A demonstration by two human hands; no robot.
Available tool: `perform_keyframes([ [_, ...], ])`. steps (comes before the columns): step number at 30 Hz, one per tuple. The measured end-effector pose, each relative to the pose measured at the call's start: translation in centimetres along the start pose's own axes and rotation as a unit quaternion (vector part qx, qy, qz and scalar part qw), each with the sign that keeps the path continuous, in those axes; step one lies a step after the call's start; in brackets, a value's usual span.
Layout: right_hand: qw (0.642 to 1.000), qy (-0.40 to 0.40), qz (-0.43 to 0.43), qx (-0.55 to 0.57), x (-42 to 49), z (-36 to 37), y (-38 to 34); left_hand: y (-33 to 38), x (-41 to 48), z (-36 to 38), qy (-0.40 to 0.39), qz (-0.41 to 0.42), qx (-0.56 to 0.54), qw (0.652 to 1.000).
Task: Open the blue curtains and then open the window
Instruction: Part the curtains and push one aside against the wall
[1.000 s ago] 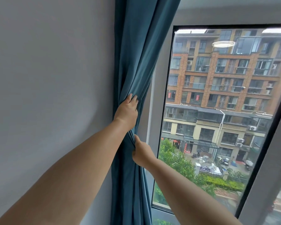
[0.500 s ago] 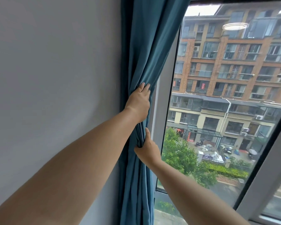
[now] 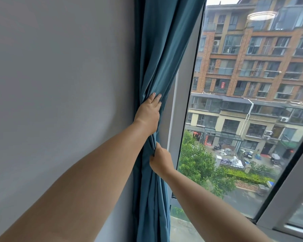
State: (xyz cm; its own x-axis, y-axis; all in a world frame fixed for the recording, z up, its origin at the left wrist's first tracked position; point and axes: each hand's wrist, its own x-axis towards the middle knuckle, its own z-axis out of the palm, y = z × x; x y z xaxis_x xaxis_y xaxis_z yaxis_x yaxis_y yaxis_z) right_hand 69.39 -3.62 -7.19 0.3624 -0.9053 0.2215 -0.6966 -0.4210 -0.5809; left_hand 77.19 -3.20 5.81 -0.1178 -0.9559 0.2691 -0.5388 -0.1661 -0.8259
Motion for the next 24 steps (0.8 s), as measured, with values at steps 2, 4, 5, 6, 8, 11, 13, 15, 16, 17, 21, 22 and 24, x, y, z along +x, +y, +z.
perform_keyframes([
  [2,1.000,-0.014,-0.002,-0.001,0.7,0.3,-0.4,-0.3,0.0,0.6,-0.017,-0.012,0.007,1.000],
  [4,1.000,-0.030,-0.007,-0.003,1.5,0.8,-1.0,-0.7,-0.1,1.4,-0.037,-0.021,0.022,0.999],
  [5,0.999,-0.037,-0.011,-0.001,1.8,1.0,-1.4,-0.9,-0.2,1.8,-0.047,-0.026,0.028,0.998],
  [6,0.999,-0.046,-0.013,0.004,2.0,1.3,-1.8,-1.1,-0.3,2.2,-0.057,-0.031,0.033,0.997],
  [8,0.998,-0.065,-0.014,0.016,2.4,1.9,-2.6,-1.5,-0.5,3.0,-0.075,-0.040,0.039,0.996],
  [11,0.996,-0.078,-0.012,0.029,2.8,2.7,-3.2,-1.5,-0.5,3.7,-0.091,-0.043,0.049,0.994],
  [13,0.995,-0.092,-0.008,0.034,2.8,2.7,-3.1,-1.5,-0.5,3.7,-0.090,-0.043,0.055,0.993],
  [15,0.992,-0.118,-0.009,0.033,2.8,2.2,-2.6,-1.5,-0.4,3.8,-0.090,-0.043,0.054,0.994],
  [16,0.991,-0.131,-0.010,0.028,2.6,1.9,-2.1,-1.5,-0.5,3.7,-0.090,-0.042,0.054,0.994],
  [17,0.989,-0.145,-0.012,0.022,2.5,1.4,-1.7,-1.5,-0.6,3.7,-0.089,-0.042,0.053,0.994],
  [21,0.982,-0.182,-0.032,-0.023,2.0,-0.9,-0.3,-1.7,-0.5,3.0,-0.079,-0.061,0.017,0.995],
  [22,0.982,-0.183,-0.039,-0.033,2.1,-1.7,-0.2,-1.7,-0.4,2.7,-0.077,-0.070,0.003,0.995],
  [24,0.985,-0.163,-0.047,-0.044,2.7,-3.7,-0.2,-2.1,-0.2,2.0,-0.064,-0.091,-0.006,0.994],
])
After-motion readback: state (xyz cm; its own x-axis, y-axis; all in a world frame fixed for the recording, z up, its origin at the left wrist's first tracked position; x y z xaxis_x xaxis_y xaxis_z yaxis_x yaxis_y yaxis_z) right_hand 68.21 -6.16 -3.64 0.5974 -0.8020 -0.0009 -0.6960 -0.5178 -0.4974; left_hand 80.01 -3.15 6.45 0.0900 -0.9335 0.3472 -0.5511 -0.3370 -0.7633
